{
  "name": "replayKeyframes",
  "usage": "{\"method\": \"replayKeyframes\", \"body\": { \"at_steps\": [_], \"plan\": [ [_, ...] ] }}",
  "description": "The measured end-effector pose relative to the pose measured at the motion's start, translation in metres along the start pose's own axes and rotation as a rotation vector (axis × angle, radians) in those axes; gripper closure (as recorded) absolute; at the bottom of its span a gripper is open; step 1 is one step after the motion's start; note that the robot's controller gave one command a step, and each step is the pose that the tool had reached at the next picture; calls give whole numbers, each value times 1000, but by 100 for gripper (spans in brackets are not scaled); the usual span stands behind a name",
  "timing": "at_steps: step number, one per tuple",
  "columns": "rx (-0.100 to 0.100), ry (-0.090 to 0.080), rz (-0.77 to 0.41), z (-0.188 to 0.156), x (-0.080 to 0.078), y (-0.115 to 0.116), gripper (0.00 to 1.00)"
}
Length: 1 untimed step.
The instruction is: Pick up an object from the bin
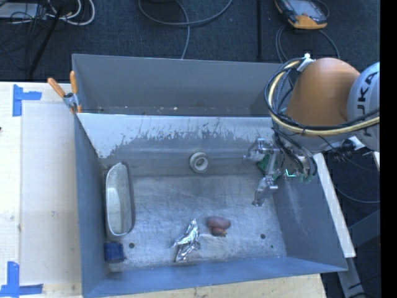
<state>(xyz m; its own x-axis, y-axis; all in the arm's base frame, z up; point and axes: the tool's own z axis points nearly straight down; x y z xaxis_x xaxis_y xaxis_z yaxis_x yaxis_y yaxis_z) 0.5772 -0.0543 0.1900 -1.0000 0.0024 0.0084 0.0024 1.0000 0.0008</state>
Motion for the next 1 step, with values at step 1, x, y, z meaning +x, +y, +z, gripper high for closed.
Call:
{"method": "replayKeyframes", "body": {
  "at_steps": [1],
  "plan": [
    [-3,5,-39,82,51,73,0]
  ]
}}
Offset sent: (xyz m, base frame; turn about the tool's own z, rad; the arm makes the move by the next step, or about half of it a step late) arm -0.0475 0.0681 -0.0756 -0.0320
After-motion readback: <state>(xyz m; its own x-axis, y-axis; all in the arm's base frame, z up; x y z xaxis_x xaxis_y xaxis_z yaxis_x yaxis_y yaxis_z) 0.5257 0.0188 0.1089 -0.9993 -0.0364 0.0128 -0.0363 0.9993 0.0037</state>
